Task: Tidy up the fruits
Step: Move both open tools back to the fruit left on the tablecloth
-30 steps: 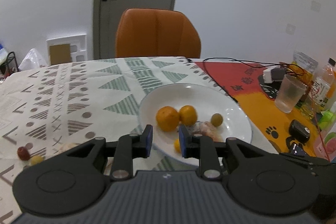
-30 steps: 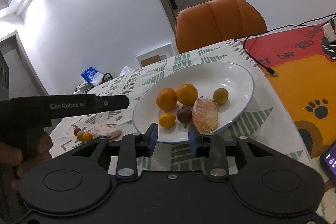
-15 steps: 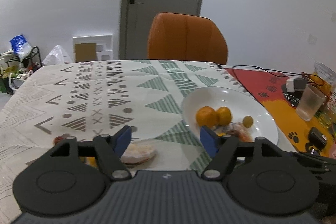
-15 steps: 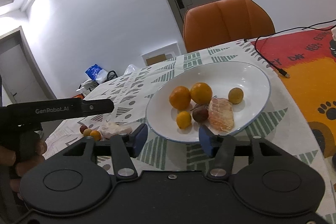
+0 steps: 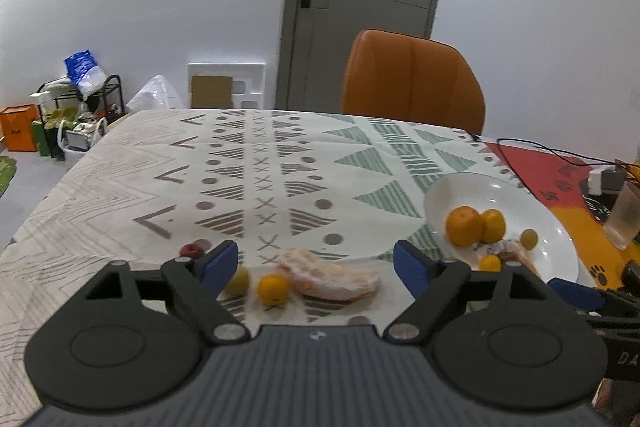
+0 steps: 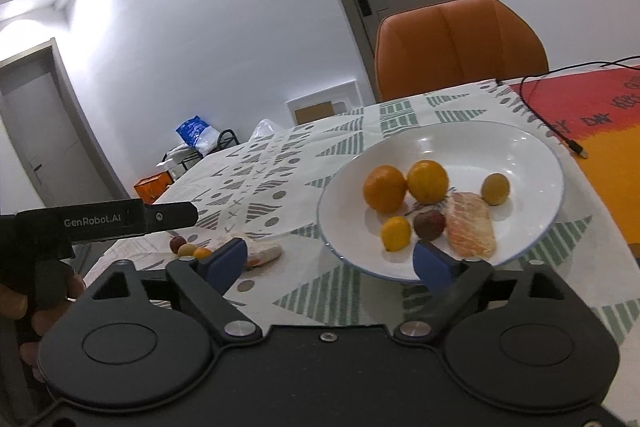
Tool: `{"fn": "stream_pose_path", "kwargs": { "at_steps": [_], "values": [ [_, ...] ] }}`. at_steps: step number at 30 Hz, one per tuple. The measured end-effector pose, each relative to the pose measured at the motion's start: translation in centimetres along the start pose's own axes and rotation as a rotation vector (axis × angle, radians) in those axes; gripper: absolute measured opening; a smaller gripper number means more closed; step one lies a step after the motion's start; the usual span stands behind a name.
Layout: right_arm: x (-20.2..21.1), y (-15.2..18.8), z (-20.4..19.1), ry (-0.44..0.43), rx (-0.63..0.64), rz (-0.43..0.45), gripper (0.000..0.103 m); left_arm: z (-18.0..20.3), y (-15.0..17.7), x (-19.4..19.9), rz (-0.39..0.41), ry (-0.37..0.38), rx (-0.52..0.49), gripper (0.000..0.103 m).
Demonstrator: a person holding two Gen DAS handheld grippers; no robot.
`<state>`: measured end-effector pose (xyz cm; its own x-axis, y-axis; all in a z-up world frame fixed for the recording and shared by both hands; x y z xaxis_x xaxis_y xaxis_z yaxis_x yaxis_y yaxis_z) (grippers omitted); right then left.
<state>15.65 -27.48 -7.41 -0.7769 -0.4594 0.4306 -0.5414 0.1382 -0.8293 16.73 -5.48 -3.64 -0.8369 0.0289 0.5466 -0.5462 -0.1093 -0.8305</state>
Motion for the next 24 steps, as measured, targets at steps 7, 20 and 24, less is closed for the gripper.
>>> {"fn": "stream_pose_path", "kwargs": {
  "at_steps": [7,20,24],
  "values": [
    [-0.8,-0.2,-1.6,-0.031,0.014,-0.001,0.098,-2.6,0.5,0.1,-0.017,-0.05,0.029,0.089],
    [-2.6,0.2,-4.1,-0.084,0.045,-0.044,0.098,-5.7,1.2,0.5,-0.026,-0.099,0.069,0.091],
    [-3.0,0.3,-4.6,-0.089,0.053,-0.058,0.098,-6.4,1.5,0.5,-0.029,-0.103,0.076,0.091]
  ]
}}
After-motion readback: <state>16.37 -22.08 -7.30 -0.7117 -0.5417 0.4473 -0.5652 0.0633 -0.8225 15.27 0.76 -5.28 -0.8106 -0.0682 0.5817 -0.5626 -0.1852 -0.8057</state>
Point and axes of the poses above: each gripper's, at about its wrist camera, not at the fingertips, and x roughly against the way its jaws point, z to its right, y to its underside, the point moved 6 cm from there along -x, roughly the way its jaws point, and after that the axes turned 1 degree about z, right-handed, at the moved point
